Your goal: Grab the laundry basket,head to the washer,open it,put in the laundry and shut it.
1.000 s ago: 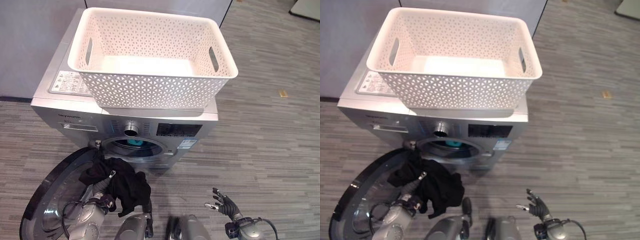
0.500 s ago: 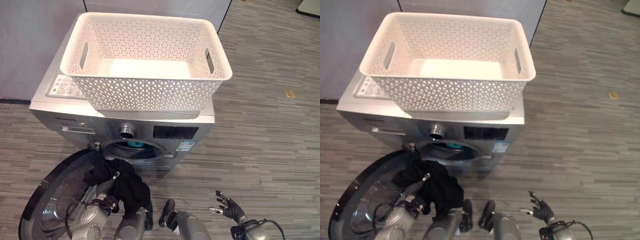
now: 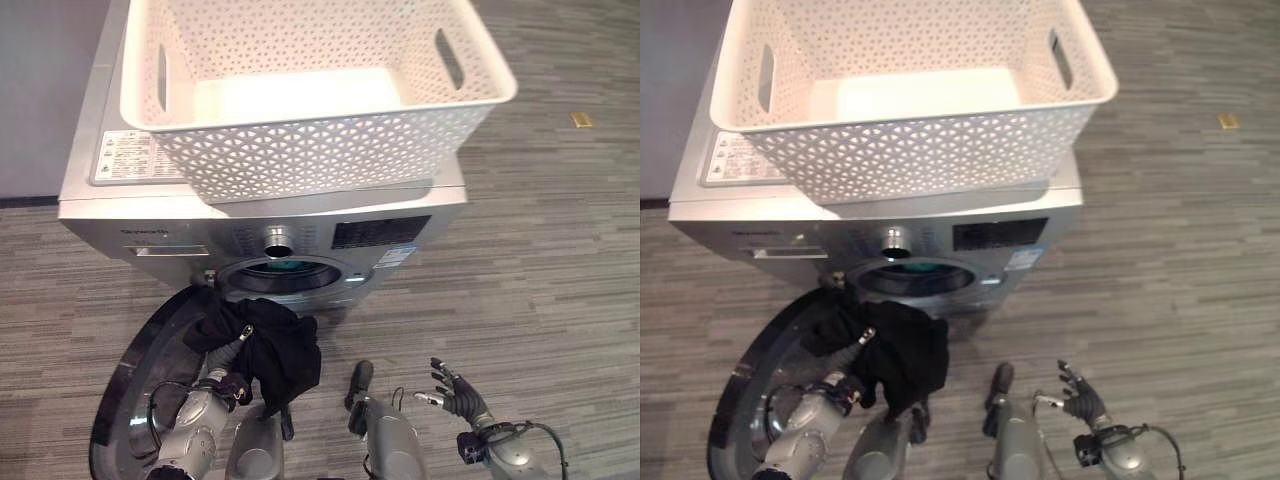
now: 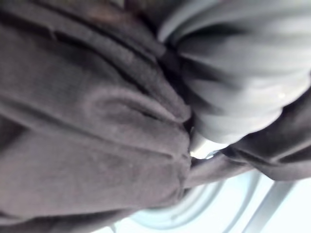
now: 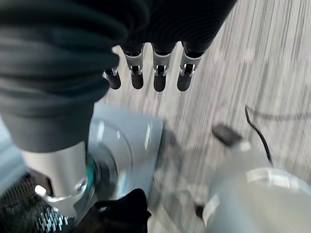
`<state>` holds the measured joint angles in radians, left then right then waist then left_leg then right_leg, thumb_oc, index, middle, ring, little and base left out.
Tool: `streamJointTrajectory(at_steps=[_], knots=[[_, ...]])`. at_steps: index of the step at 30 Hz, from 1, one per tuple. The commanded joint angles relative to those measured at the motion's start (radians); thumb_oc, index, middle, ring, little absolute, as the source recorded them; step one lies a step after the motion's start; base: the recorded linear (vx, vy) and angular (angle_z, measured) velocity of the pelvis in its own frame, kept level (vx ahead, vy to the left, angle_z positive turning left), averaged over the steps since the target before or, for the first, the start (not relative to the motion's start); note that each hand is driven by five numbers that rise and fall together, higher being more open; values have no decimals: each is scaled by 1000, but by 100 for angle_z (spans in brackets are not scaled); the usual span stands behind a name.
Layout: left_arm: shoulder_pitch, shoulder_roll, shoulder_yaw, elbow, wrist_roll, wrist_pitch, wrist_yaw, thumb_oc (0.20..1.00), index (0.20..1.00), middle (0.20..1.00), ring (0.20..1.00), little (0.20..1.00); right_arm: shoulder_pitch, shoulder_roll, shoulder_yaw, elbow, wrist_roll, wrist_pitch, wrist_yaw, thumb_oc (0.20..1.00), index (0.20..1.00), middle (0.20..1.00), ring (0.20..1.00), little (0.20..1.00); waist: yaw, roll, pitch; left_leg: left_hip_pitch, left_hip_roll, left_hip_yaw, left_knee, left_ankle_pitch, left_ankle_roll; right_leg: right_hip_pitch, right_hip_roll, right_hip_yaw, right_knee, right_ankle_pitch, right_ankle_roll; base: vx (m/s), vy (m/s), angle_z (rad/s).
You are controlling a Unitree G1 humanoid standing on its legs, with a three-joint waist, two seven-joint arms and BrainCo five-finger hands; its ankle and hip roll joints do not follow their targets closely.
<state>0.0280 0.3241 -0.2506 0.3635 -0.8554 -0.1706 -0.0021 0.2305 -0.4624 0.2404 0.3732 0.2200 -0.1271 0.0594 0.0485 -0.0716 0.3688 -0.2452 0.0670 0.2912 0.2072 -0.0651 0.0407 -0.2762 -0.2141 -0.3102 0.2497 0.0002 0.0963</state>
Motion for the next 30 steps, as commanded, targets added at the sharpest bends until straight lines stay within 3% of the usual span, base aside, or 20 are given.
streamJointTrajectory(at_steps=[1,6,8,11,12,15,16,17,18,20,22,24,26,30], knots=[[-37,14,-2,-42,6,-50,20,200,200,200,200,200,-38,-21,20,-13,22,-31,-1,1000,1000,1000,1000,1000,23,-28,-1,-32,46,-8,68,-17,-66,156,9,0,-90,-16,72,-52,45,-19],[-157,-61,-9,121,-40,-65,81,200,200,200,200,200,-84,0,60,-8,39,-25,-27,1000,1000,1000,1000,1000,5,-68,25,-89,58,19,60,-8,-69,112,23,13,-144,36,82,-64,22,-15],[-297,-128,11,248,-124,-98,142,200,200,200,200,200,-129,35,59,49,109,-34,-71,1000,1000,1000,1000,1000,-28,-107,44,-149,72,38,64,4,-70,49,35,37,-160,68,81,-102,39,-20],[-394,-158,43,341,-172,-110,171,200,200,200,200,200,-163,51,64,92,127,-33,-98,1000,1000,1000,1000,1000,-56,-131,49,-185,82,46,77,0,-70,9,43,52,-158,75,81,-63,36,-30],[-525,-183,107,443,-224,-130,219,200,200,200,200,200,-191,49,72,122,107,-24,-124,1000,1000,1000,1000,1000,-87,-160,61,-236,90,45,102,-11,-68,-43,54,63,-140,79,80,-37,24,-29],[-570,-177,133,469,-236,-136,225,200,200,200,200,200,-201,42,73,124,103,-22,-126,1000,1000,1000,1000,1000,-101,-165,64,-261,96,41,116,-18,-67,-71,56,64,-129,79,79,-28,22,-15],[-646,-164,181,536,-264,-135,241,200,200,200,200,200,-205,37,81,140,89,-15,-124,1000,1000,1000,1000,1000,-121,-186,65,-297,107,39,144,-30,-65,-111,59,66,-109,84,82,-12,17,-11],[-653,-162,185,543,-266,-135,236,200,200,200,200,200,-210,36,83,140,89,-15,-125,1000,1000,1000,1000,1000,-125,-185,63,-306,109,38,150,-32,-64,-118,60,66,-106,83,82,-3,12,-13],[-683,-143,214,561,-283,-143,248,200,200,200,200,200,-205,35,83,151,86,-16,-121,1000,1000,1000,1000,1000,-132,-195,61,-318,114,35,161,-38,-66,-133,63,66,-99,84,84,26,-16,-19],[-852,-20,329,730,-346,-134,270,200,200,200,200,200,-204,38,94,200,85,-8,-103,1000,1000,1000,1000,1000,-181,-242,36,-410,150,26,254,-86,-61,-216,73,66,-61,101,96,48,-27,-21],[-920,56,370,777,-361,-132,288,200,200,200,200,200,-201,42,101,222,84,-6,-93,1000,1000,1000,1000,1000,-195,-256,23,-440,160,21,283,-104,-59,-244,78,66,-52,117,104,48,-16,-19],[-962,108,379,806,-361,-129,293,200,200,200,200,200,-203,51,104,240,85,-4,-88,1000,1000,1000,1000,1000,-208,-260,12,-466,167,17,308,-119,-56,-259,81,63,-51,124,110,47,-12,-21],[-1072,243,376,824,-361,-142,317,200,200,200,200,200,-190,64,110,254,96,-2,-68,1000,1000,1000,1000,1000,-225,-267,-7,-509,176,3,350,-141,-50,-289,89,67,-52,150,123,70,-14,-7],[-1214,385,324,807,-344,-181,344,200,200,200,200,200,-185,54,119,240,94,-6,-42,1000,1000,1000,1000,1000,-233,-273,-25,-557,187,-2,381,-162,-48,-298,99,60,-91,167,132,38,19,-4]])
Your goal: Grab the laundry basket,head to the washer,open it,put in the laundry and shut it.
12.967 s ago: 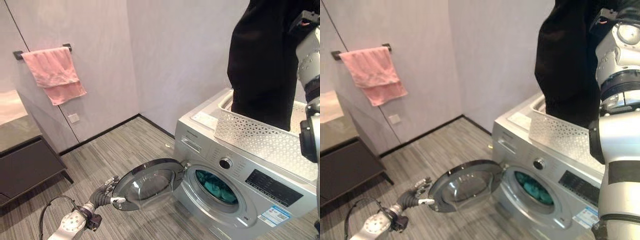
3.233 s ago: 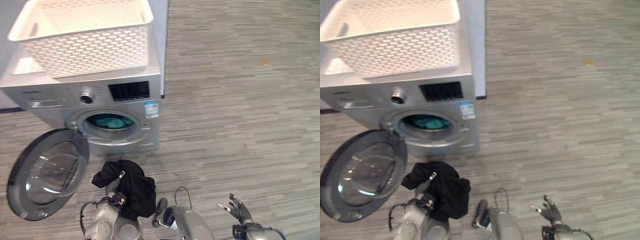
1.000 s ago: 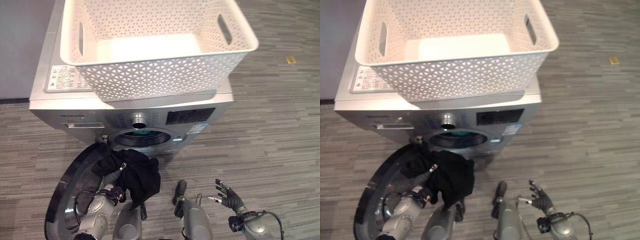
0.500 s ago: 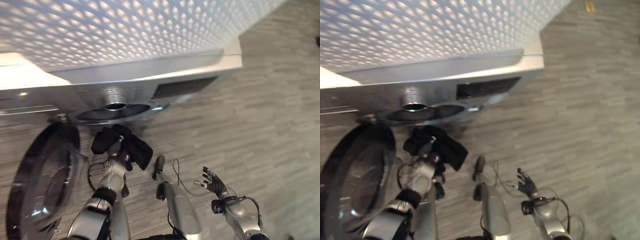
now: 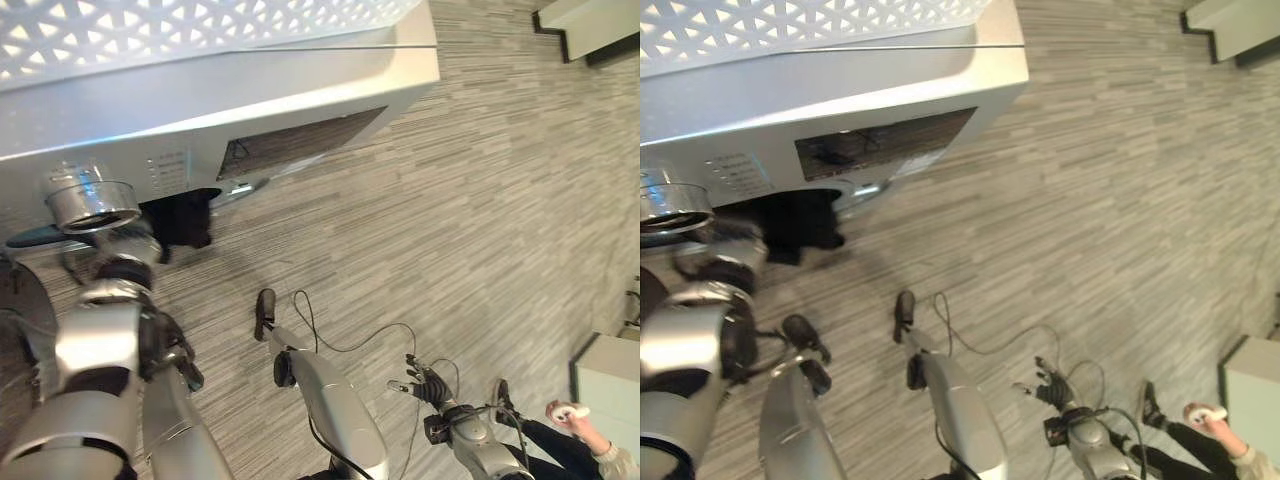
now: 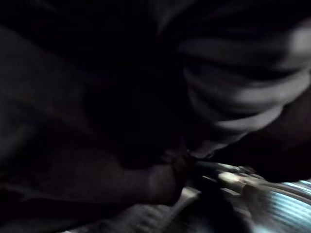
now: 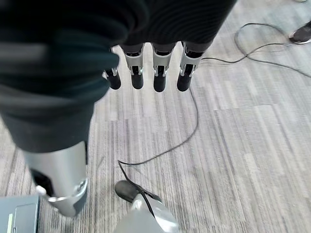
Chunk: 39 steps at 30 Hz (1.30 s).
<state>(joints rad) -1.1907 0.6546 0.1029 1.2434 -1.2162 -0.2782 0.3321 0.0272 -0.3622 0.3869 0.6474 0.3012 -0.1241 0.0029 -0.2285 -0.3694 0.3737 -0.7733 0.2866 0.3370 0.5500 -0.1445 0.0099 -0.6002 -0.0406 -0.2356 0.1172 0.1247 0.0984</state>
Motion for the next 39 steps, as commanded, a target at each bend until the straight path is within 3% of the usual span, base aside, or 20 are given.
streamJointTrajectory(at_steps=[1,6,14,18,19,23,26,34,36,39], knots=[[-21,71,-50,-64,25,-73,17,200,200,200,200,200,18,-49,-24,-37,13,-9,19,1000,1000,1000,1000,1000,46,26,-29,-39,-36,-52,39,-84,-16,29,-72,-17,23,47,132,41,23,0],[-155,108,-129,-101,29,-108,42,200,200,200,200,200,26,-71,-16,-51,15,-11,36,1000,1000,1000,1000,1000,47,39,-19,-63,-49,-63,43,-89,-14,34,-74,-11,-16,66,141,21,40,2],[-308,51,-238,-230,-54,-174,25,200,200,200,200,200,21,-140,-42,-145,21,0,44,1000,1000,1000,1000,1000,60,77,2,-127,-61,-95,49,-94,-21,27,-96,35,-135,136,158,29,37,8],[-136,-42,-149,-216,-50,-146,-5,200,200,200,200,200,34,-133,-16,-204,11,-15,39,1000,1000,1000,1000,1000,60,85,48,-101,-59,-82,76,-109,-20,5,-127,37,-109,145,157,13,71,-2],[-135,-41,-148,-216,-50,-146,-5,200,200,200,200,200,34,-134,-16,-204,11,-16,39,1000,1000,1000,1000,1000,60,85,47,-101,-59,-81,77,-110,-20,5,-127,38,-109,145,157,-54,65,-4],[-64,-33,-110,-94,-1,-49,-52,200,200,200,200,200,40,-147,-13,-201,7,-21,48,1000,1000,1000,1000,1000,41,73,56,-122,-47,-64,110,-128,-17,-13,-141,25,-109,177,163,-25,14,-2],[-70,-25,-112,-59,7,-27,-70,200,200,200,200,200,47,-150,-18,-189,9,-22,45,1000,1000,1000,1000,1000,30,77,48,-155,-39,-70,135,-137,-16,-27,-141,27,-122,187,163,-24,5,-6],[-130,-26,-121,-159,-44,-117,-50,200,200,200,200,200,55,-133,-34,-150,14,-26,35,1000,1000,1000,1000,1000,18,84,43,-224,-6,-93,209,-175,-7,-60,-133,36,-138,197,163,9,-8,-13],[-166,-31,-145,-228,-101,-152,-71,200,200,200,200,200,65,-142,-36,-151,21,-26,42,1000,1000,1000,1000,1000,20,87,47,-233,-8,-101,222,-181,-3,-67,-130,37,-135,202,163,8,-3,-13],[-164,-81,-191,-462,-259,-208,-180,200,200,200,200,200,84,-174,-64,-197,35,-18,56,1000,1000,1000,1000,1000,32,102,70,-259,-15,-119,247,-186,2,-80,-126,38,-132,198,163,-3,23,-7]])
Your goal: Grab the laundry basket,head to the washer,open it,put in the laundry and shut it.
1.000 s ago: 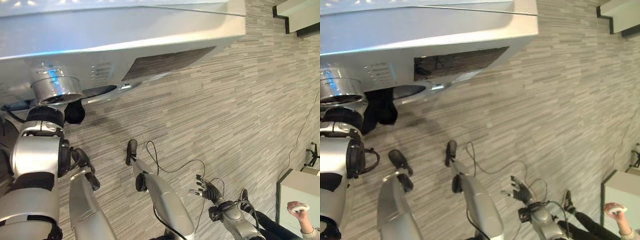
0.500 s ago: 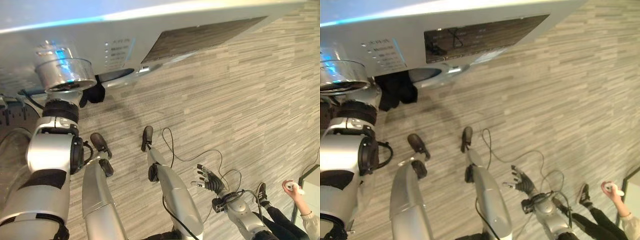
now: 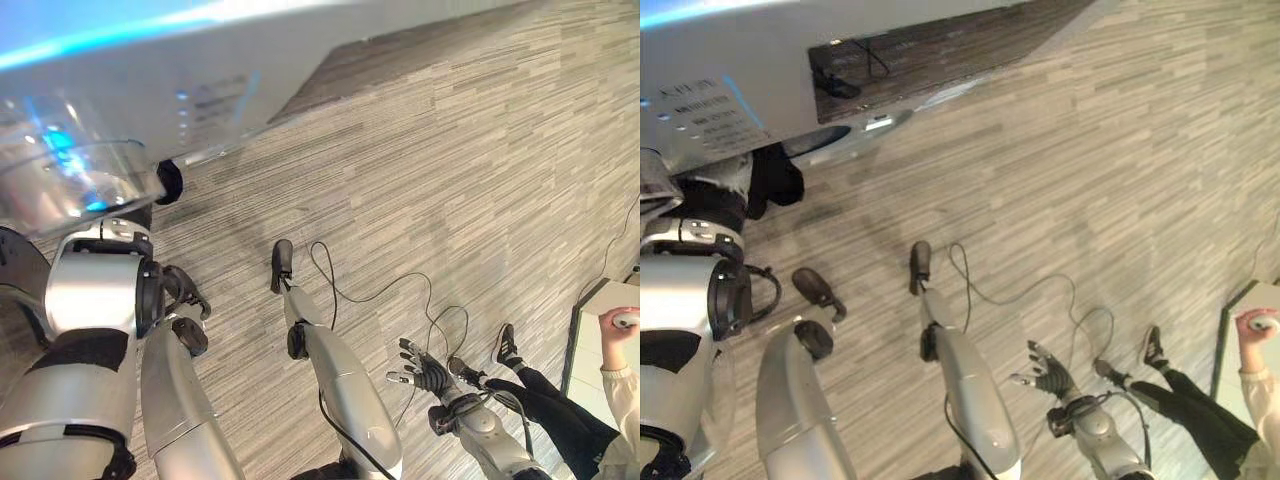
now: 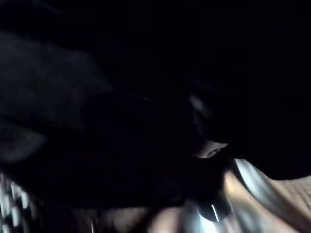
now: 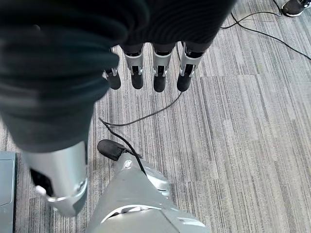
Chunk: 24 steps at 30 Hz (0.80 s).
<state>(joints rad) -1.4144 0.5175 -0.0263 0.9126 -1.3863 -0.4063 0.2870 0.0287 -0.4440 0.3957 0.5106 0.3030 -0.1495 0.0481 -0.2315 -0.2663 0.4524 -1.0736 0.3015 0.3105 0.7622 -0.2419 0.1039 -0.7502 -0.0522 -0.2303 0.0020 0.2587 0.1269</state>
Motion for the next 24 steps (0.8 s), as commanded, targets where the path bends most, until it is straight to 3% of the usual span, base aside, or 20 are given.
streamJointTrajectory(at_steps=[1,2,3,4,5,6,7,8,9,11,16,19,21,22,23,24], knots=[[74,44,-77,-145,-103,-95,-133,438,438,438,438,438,90,-103,-77,-81,30,6,12,1000,1000,1000,1000,1000,39,7,2,38,-36,-91,37,-89,-87,71,-117,32,-15,64,135,-28,56,-3],[77,41,-88,-141,-88,-101,-121,542,542,542,542,542,93,-110,-77,-82,26,7,10,1000,1000,1000,1000,1000,42,13,6,38,-39,-91,34,-89,-85,70,-118,31,-14,63,135,-21,37,-1],[77,38,-88,-144,-82,-103,-115,925,925,925,925,925,95,-110,-78,-83,25,8,10,1000,1000,1000,1000,1000,43,14,7,39,-40,-92,34,-89,-84,71,-118,30,-13,63,135,-20,33,6],[81,37,-96,-114,-57,-99,-91,1000,1000,1000,1000,1000,92,-115,-72,-86,18,10,10,1000,1000,1000,1000,1000,47,20,12,39,-44,-91,30,-87,-83,72,-120,28,-12,61,135,-19,30,6],[76,37,-103,-97,-30,-88,-72,1000,1000,1000,1000,1000,91,-118,-68,-86,12,12,7,1000,1000,1000,1000,1000,48,24,19,42,-49,-89,24,-85,-81,72,-123,25,-10,61,135,-35,59,5],[70,67,-132,20,95,-19,-22,1000,1000,1000,1000,1000,79,-134,-66,-82,2,12,-2,1000,1000,1000,1000,1000,59,37,28,46,-53,-85,22,-86,-78,76,-128,17,-4,61,135,-34,44,2],[62,68,-133,24,99,-16,-20,1000,1000,1000,1000,1000,76,-133,-66,-81,2,12,-2,1000,1000,1000,1000,1000,56,35,30,44,-56,-85,20,-80,-76,74,-131,16,-5,63,135,-50,48,5],[75,100,-166,158,210,99,-21,1000,1000,1000,1000,1000,62,-146,-64,-87,2,10,0,1000,1000,1000,1000,1000,60,43,34,45,-59,-83,17,-81,-74,76,-133,12,8,55,135,-39,19,5],[62,105,-167,172,212,105,-28,1000,1000,1000,1000,1000,57,-145,-63,-87,2,10,0,1000,1000,1000,1000,1000,56,40,36,43,-62,-82,16,-76,-73,73,-136,11,8,56,135,-45,26,6],[55,168,-230,252,371,181,-69,1000,1000,1000,1000,1000,68,-163,-75,-112,14,0,17,1000,1000,1000,1000,1000,54,40,40,40,-57,-80,12,-71,-68,69,-137,-3,48,27,135,-64,19,6],[118,165,-226,322,537,225,-52,1000,1000,1000,1000,1000,83,-189,-99,-204,33,-31,22,1000,1000,1000,1000,1000,51,44,65,43,-62,-81,19,-70,-52,29,-131,-15,173,-54,135,-42,31,6],[162,147,-217,300,590,218,-36,1000,1000,1000,1000,1000,95,-191,-85,-231,19,-43,23,1000,1000,1000,1000,1000,53,47,67,44,-68,-79,31,-82,-43,-8,-133,-18,242,-94,129,-3,36,16],[217,92,-167,264,540,191,-27,1000,1000,1000,1000,1000,93,-196,-53,-241,-6,-51,8,1000,1000,1000,1000,1000,60,49,68,37,-79,-84,30,-82,-41,-54,-135,-38,303,-135,121,20,-10,23],[280,51,-159,196,574,160,4,1000,1000,1000,1000,1000,87,-180,-39,-238,-22,-63,-12,1000,1000,1000,1000,1000,71,62,68,23,-88,-95,21,-70,-43,-89,-150,-55,341,-155,117,33,-110,22],[342,44,-181,89,716,122,86,1000,1000,1000,1000,1000,97,-161,-42,-236,-30,-80,-29,1000,1000,1000,1000,1000,82,74,68,17,-96,-99,5,-52,-49,-104,-163,-65,354,-163,111,31,-102,24],[348,41,-180,81,723,124,95,1000,1000,1000,1000,1000,98,-160,-42,-235,-31,-82,-29,1000,1000,1000,1000,1000,81,74,68,18,-97,-99,4,-51,-49,-104,-164,-66,355,-163,111,17,-72,28]])
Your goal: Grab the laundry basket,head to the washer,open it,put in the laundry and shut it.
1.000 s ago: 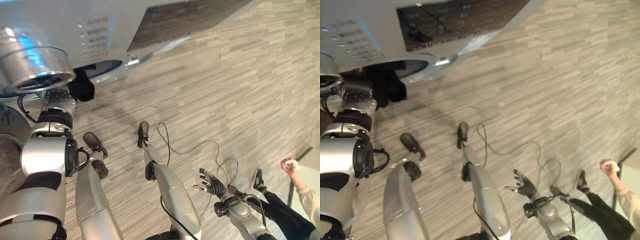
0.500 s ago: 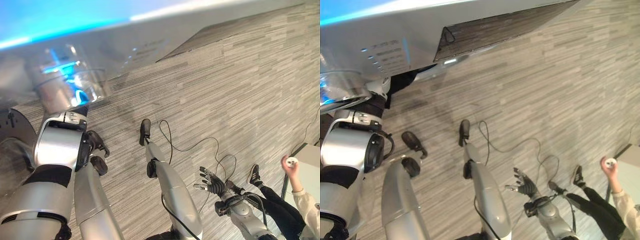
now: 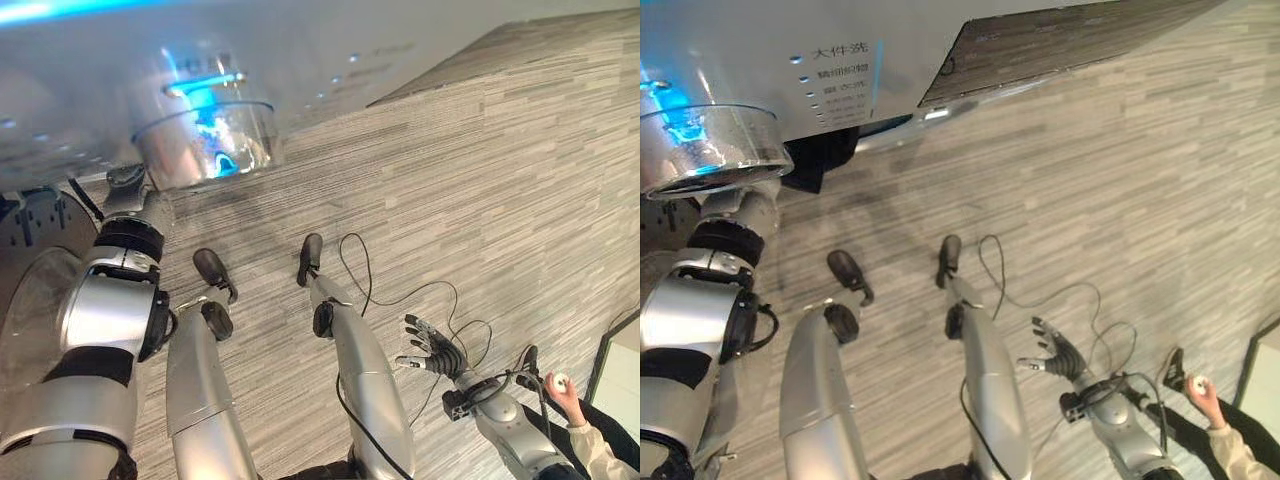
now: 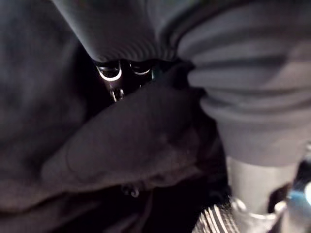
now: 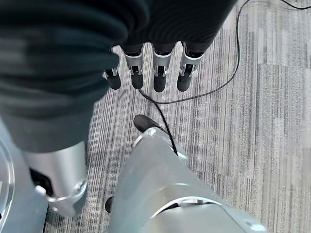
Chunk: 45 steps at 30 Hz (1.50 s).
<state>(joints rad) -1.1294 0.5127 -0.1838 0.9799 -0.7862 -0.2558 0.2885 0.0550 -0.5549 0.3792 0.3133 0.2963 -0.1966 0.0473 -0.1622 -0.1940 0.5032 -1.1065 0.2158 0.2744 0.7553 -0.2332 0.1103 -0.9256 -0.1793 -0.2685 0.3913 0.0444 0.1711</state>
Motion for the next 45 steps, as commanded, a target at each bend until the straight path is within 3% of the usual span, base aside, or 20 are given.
streamJointTrajectory(at_steps=[1,6,13,17,20,24,25,26,28,30,33,38,45], knots=[[89,39,-21,-10,172,-36,126,1000,1000,1000,1000,1000,74,-41,-25,-33,-29,-41,-35,1000,1000,1000,1000,1000,17,4,17,52,-13,-63,2,-55,-57,71,-41,-31,-35,49,66,11,-41,23],[238,-7,26,-140,322,-52,265,1000,1000,1000,1000,1000,67,-11,-11,-3,-54,-62,-77,1000,1000,1000,1000,1000,38,17,17,68,-27,-62,-35,-33,-62,72,-56,-38,-22,39,58,5,-32,10],[445,-103,62,-355,364,-90,295,1000,1000,1000,1000,1000,66,6,-29,19,-67,-72,-116,1000,1000,1000,1000,1000,75,46,17,93,-44,-61,-92,-1,-66,84,-70,-43,-21,32,46,-2,-33,10],[504,-139,76,-394,327,-102,281,1000,1000,1000,1000,1000,66,1,-37,7,-76,-66,-128,1000,1000,1000,1000,1000,89,59,17,104,-51,-57,-118,17,-72,91,-75,-44,-27,26,39,-12,-20,18],[517,-182,64,-393,262,-114,252,1000,1000,1000,1000,1000,66,-11,-32,-4,-79,-62,-136,1000,1000,1000,1000,1000,96,61,17,104,-54,-59,-131,25,-71,86,-73,-43,-23,13,29,-28,-5,6],[452,-249,58,-219,46,-104,155,1000,1000,1000,1000,1000,57,-45,-14,-24,-72,-44,-139,1000,1000,1000,1000,1000,79,52,17,90,-49,-57,-123,25,-70,56,-67,-29,7,6,24,-17,8,1],[452,-248,58,-217,45,-105,154,1000,1000,1000,1000,1000,57,-45,-14,-24,-71,-44,-139,1000,1000,1000,1000,1000,79,52,17,90,-49,-57,-123,25,-70,55,-67,-29,8,6,24,-14,35,-1],[413,-274,68,-129,-100,-84,83,1000,1000,1000,1000,1000,50,-64,-5,-30,-69,-29,-135,1000,1000,1000,1000,1000,65,46,17,86,-46,-57,-116,22,-70,50,-64,-25,14,5,25,-14,42,1],[390,-286,76,-92,-153,-75,60,1000,1000,1000,1000,1000,46,-70,-1,-29,-68,-23,-134,1000,1000,1000,1000,1000,59,43,17,82,-45,-56,-110,21,-70,44,-62,-22,21,5,25,-9,36,-1],[343,-328,132,-4,-346,-35,-25,1000,1000,1000,1000,1000,25,-85,11,-26,-57,-6,-124,1000,1000,1000,1000,1000,42,32,17,82,-39,-54,-103,15,-71,39,-60,-16,26,5,29,-5,63,-6],[277,-310,183,88,-384,-7,-38,1000,1000,1000,1000,1000,0,-96,28,-12,-38,1,-116,1000,1000,1000,1000,1000,27,23,17,70,-32,-54,-85,9,-72,26,-54,-7,40,6,30,-9,69,-12],[199,-253,213,129,-398,-10,-36,1000,1000,1000,1000,1000,-6,-113,25,-21,-13,4,-104,1000,1000,1000,1000,1000,9,12,17,53,-22,-55,-53,-3,-72,10,-51,-3,60,4,33,8,26,-13],[60,-105,254,147,-436,-54,14,1000,1000,1000,1000,1000,40,-106,7,-14,-18,0,-91,1000,1000,1000,1000,1000,-13,-4,17,38,-15,-66,-23,-19,-72,5,-49,-10,63,10,43,14,6,-6]])
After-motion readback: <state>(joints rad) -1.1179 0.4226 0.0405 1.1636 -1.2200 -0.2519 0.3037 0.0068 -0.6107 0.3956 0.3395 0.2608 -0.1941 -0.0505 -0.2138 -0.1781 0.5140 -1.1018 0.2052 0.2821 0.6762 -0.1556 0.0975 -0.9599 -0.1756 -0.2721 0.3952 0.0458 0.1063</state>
